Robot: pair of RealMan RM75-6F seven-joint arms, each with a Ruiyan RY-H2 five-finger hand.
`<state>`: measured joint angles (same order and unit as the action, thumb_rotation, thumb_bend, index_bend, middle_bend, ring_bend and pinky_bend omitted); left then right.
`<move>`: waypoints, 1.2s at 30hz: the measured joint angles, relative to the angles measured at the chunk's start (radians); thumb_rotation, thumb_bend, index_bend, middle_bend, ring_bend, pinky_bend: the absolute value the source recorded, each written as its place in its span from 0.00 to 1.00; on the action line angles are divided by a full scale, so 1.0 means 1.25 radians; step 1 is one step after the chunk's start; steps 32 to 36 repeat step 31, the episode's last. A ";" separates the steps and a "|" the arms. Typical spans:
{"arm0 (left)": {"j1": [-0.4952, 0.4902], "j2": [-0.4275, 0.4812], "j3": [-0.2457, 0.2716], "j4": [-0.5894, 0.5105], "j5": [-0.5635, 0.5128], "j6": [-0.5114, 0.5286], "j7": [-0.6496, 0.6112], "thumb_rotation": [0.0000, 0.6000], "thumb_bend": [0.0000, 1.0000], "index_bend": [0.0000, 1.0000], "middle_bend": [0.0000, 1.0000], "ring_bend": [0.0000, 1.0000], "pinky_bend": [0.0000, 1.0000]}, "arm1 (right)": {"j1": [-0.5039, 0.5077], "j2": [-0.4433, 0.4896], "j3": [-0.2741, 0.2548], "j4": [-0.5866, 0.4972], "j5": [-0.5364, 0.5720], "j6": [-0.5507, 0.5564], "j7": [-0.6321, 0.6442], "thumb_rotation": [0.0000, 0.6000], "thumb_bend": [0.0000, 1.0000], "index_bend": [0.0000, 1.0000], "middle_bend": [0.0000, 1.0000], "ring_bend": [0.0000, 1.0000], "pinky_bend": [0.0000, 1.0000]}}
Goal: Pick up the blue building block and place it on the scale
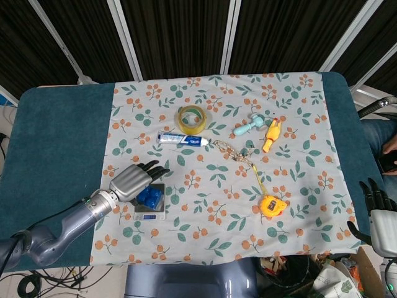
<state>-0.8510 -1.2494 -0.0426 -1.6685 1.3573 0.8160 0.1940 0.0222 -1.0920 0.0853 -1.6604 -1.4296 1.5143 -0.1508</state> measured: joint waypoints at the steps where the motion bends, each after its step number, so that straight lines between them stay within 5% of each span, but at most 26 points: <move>1: 0.004 0.008 -0.006 -0.008 -0.001 0.015 0.000 1.00 0.00 0.05 0.14 0.03 0.29 | 0.000 0.000 0.000 0.000 0.000 0.000 0.000 1.00 0.16 0.02 0.00 0.12 0.24; 9: 0.071 0.149 -0.029 -0.128 0.006 0.137 0.003 1.00 0.00 0.06 0.14 0.03 0.23 | -0.001 -0.001 0.000 -0.001 0.002 0.000 -0.004 1.00 0.15 0.02 0.00 0.12 0.24; 16: 0.227 0.256 0.022 -0.217 0.037 0.321 0.041 1.00 0.00 0.05 0.14 0.03 0.16 | -0.001 -0.002 -0.001 -0.004 -0.001 0.003 -0.009 1.00 0.16 0.02 0.00 0.12 0.24; 26: 0.501 0.201 0.108 -0.116 0.027 0.583 0.033 1.00 0.01 0.05 0.14 0.03 0.14 | -0.001 -0.003 -0.002 -0.010 -0.009 0.008 -0.017 1.00 0.16 0.02 0.00 0.12 0.24; 31: 0.548 0.151 0.102 -0.027 0.018 0.629 -0.042 1.00 0.01 0.05 0.14 0.03 0.13 | -0.001 -0.004 -0.001 -0.009 -0.009 0.010 -0.018 1.00 0.16 0.02 0.00 0.12 0.24; 36: 0.548 0.151 0.102 -0.027 0.018 0.629 -0.042 1.00 0.01 0.05 0.14 0.03 0.13 | -0.001 -0.004 -0.001 -0.009 -0.009 0.010 -0.018 1.00 0.16 0.02 0.00 0.12 0.24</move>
